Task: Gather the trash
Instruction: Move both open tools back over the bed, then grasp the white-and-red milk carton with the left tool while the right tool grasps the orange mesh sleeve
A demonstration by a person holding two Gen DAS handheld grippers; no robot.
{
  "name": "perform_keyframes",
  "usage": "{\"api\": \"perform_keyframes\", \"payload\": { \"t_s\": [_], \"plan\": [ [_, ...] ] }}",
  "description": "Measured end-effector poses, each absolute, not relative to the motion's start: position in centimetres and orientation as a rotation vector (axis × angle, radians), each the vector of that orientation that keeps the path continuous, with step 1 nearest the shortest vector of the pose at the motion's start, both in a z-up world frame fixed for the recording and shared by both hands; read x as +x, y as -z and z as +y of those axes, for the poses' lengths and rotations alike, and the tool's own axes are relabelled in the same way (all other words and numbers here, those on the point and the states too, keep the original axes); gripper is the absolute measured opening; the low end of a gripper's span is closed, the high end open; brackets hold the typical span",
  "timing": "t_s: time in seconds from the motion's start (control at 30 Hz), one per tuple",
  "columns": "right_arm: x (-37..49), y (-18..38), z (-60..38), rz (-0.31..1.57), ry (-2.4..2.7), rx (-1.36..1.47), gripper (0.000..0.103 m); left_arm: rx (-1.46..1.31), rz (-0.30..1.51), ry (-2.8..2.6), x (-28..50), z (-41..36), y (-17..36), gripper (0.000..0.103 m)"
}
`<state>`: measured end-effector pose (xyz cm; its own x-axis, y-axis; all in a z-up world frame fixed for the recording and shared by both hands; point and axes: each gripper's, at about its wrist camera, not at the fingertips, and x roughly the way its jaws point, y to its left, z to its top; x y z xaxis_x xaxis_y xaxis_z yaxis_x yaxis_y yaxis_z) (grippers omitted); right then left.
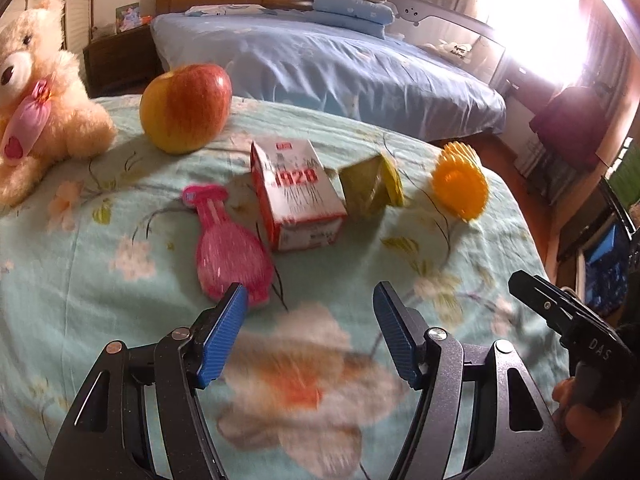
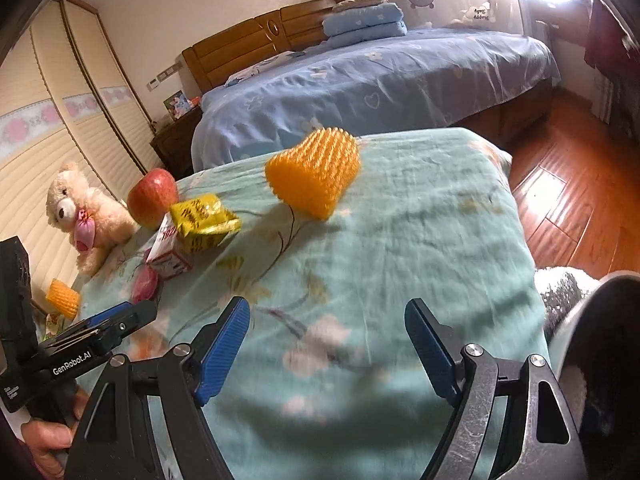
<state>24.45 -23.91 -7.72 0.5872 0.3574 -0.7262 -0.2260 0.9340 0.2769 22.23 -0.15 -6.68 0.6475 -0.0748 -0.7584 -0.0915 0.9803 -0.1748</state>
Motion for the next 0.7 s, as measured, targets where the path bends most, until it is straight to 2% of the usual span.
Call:
{"api": "perform_keyframes", "payload": {
  "t_s": [0.5, 0.7],
  "plan": [
    [30.5, 8.8, -22.1, 0.885, -0.339, 0.149, 0.08, -0.179, 0.866, -0.031, 26.7, 0.5, 7.0, 0.071],
    [31.8, 8.8, -21.9, 0.877, -0.334, 0.145, 0.069, -0.17, 0.87, -0.046, 27.7, 0.2, 7.2, 0.071]
  ]
}}
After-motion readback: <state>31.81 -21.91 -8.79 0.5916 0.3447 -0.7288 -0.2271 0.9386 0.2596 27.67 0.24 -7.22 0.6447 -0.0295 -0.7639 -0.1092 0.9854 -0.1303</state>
